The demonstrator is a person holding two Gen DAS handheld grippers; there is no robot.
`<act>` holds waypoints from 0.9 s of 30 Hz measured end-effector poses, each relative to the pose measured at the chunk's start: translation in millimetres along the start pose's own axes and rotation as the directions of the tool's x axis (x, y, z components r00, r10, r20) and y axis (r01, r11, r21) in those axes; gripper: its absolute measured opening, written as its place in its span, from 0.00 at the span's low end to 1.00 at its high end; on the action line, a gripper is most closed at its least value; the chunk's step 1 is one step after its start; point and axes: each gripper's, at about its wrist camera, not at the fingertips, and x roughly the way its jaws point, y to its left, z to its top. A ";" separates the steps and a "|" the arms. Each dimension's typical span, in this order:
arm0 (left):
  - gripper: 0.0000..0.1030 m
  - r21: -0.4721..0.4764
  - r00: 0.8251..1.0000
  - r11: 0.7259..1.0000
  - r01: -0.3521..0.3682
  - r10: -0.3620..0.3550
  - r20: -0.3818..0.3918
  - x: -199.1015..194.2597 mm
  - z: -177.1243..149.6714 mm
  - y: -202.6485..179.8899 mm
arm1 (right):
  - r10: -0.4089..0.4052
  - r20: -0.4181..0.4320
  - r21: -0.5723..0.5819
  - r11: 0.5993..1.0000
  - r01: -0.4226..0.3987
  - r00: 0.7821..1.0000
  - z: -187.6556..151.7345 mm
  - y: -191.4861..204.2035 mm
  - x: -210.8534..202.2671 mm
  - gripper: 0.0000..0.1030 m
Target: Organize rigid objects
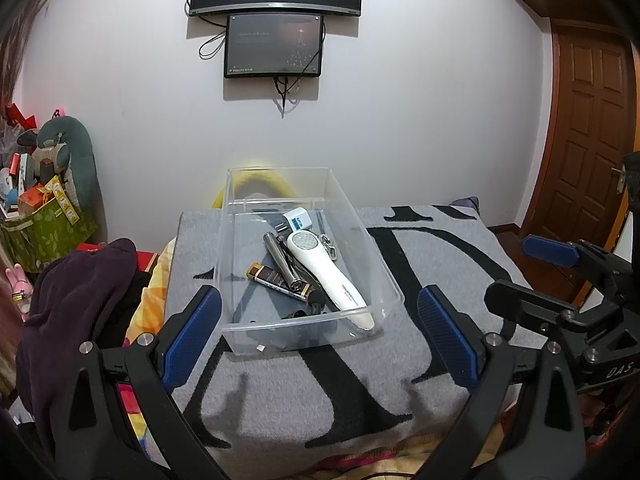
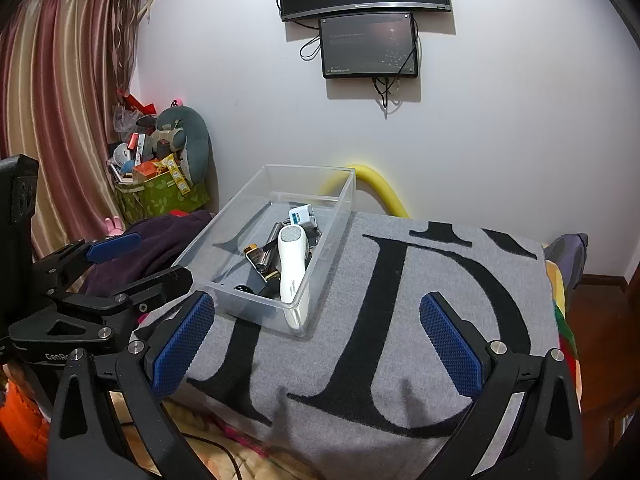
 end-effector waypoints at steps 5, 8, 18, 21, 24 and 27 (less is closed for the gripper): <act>0.97 -0.002 1.000 1.000 0.010 -0.010 -0.007 1.4 -0.7 1.1 | 0.001 -0.002 0.001 1.000 -0.001 1.000 -0.4 -0.1 -0.5 1.00; 0.97 -0.003 1.000 1.000 0.014 -0.014 -0.003 0.8 -0.4 0.9 | -0.001 -0.002 0.001 1.000 0.001 1.000 -0.8 0.4 -1.1 1.00; 0.97 0.009 1.000 1.000 0.014 -0.014 0.003 -2.6 -1.7 -1.7 | 0.000 0.000 0.008 1.000 0.000 1.000 -1.6 1.7 -1.8 1.00; 0.97 0.011 1.000 1.000 0.016 -0.016 0.004 -3.1 -1.9 -2.3 | 0.002 -0.001 0.009 1.000 -0.002 1.000 -1.9 1.6 -1.4 1.00; 0.97 0.010 1.000 1.000 0.016 -0.016 0.003 -3.2 -1.8 -2.3 | 0.003 -0.001 0.009 1.000 -0.002 1.000 -2.0 1.4 -1.0 1.00; 0.97 0.006 1.000 1.000 0.016 -0.016 0.000 -2.9 -1.8 -2.7 | 0.001 -0.001 0.010 1.000 -0.001 1.000 -3.0 3.2 -1.7 1.00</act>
